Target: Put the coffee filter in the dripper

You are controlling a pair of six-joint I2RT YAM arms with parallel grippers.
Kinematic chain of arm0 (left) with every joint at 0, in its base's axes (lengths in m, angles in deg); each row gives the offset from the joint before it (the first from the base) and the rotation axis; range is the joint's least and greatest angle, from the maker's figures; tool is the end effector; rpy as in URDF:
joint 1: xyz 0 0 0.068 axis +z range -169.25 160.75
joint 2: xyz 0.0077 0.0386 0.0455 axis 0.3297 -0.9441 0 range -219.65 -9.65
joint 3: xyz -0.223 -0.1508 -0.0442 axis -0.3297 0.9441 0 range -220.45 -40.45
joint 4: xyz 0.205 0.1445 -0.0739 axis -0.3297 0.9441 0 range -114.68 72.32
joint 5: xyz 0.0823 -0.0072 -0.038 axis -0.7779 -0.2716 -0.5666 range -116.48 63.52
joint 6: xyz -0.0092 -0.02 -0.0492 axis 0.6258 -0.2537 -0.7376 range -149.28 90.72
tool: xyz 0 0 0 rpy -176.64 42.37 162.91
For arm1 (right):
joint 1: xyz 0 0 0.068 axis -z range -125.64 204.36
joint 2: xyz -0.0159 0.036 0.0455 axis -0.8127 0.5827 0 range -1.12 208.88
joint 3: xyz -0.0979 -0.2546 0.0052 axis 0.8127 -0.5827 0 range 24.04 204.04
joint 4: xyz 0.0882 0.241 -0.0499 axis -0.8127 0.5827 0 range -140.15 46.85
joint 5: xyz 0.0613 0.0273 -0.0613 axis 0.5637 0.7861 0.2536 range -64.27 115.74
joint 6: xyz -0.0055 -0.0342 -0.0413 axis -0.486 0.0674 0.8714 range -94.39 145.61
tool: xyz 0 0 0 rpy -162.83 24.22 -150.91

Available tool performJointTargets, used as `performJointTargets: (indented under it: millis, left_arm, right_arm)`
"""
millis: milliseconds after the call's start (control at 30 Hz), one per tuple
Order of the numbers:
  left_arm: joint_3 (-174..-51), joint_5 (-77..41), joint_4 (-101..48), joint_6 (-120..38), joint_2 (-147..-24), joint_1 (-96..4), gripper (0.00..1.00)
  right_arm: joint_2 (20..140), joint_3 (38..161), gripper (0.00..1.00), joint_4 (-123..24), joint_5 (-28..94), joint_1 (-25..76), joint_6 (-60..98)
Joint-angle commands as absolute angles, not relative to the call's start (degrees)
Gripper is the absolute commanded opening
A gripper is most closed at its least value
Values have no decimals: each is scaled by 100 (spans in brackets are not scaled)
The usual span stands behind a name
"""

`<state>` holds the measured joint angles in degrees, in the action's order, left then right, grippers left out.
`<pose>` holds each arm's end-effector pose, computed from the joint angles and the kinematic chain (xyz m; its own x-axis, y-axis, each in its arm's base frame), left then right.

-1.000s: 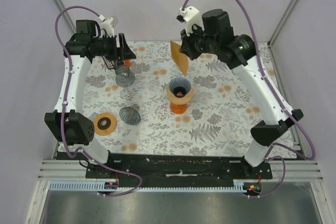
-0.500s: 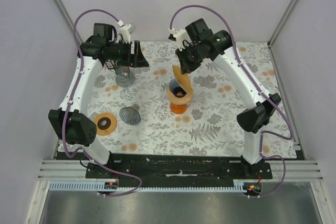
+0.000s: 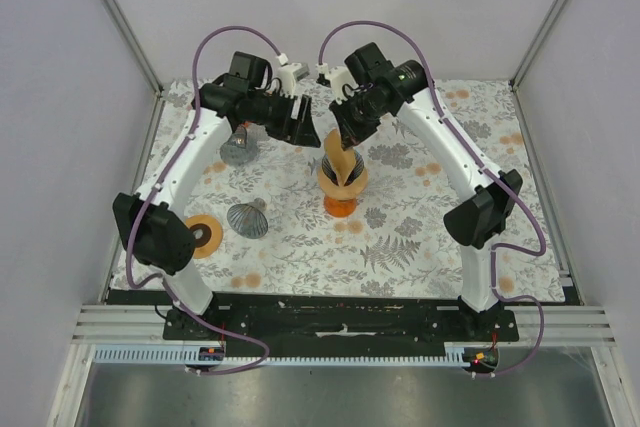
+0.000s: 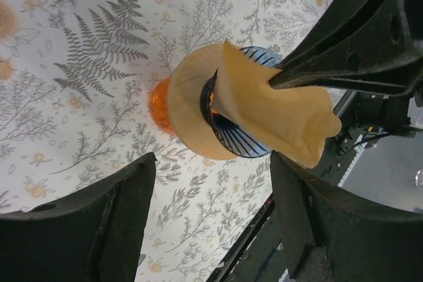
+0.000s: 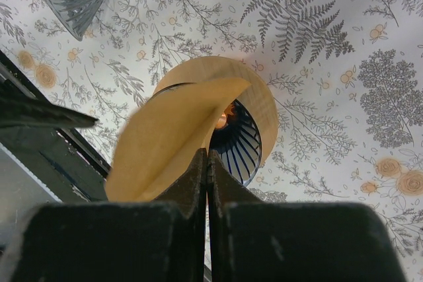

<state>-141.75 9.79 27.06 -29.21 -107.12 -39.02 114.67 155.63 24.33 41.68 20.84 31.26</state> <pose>0.3351 -0.1429 0.3753 -0.6976 0.2518 -0.6708 0.6467 0.6243 -0.4382 0.3369 0.2349 0.3831 -0.6447 -0.5406 -0.5405 -0.7170 0.6728 0.1823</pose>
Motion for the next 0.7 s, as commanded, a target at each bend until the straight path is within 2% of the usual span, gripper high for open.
performJointTargets:
  millis: [0,200,267,467,533,567,667]
  left_arm:
    - [-14381,921,2436,-3297,-10975,-4218,76]
    - [-14539,693,2410,-3289,-11116,-4579,74]
    - [-14487,482,2410,-3254,-11160,-4605,67]
    - [-14337,86,2410,-2964,-11187,-4719,35]
    - [-14285,103,2375,-2955,-11169,-4729,29]
    - [-14258,138,2357,-2955,-11169,-4737,25]
    - [-14188,279,2339,-2963,-11169,-4746,18]
  right_arm:
    - [11419,15412,0,2210,4218,2052,2992]
    - [11428,15290,0,2140,4156,2052,2947]
    - [11402,15210,0,2087,4112,2061,2974]
    - [11358,15131,0,1937,3980,2078,2991]
    - [11297,15140,0,1841,3936,2087,2956]
    - [11244,15131,4,1806,3936,2096,2956]
    - [10990,15009,29,1586,3953,2096,2974]
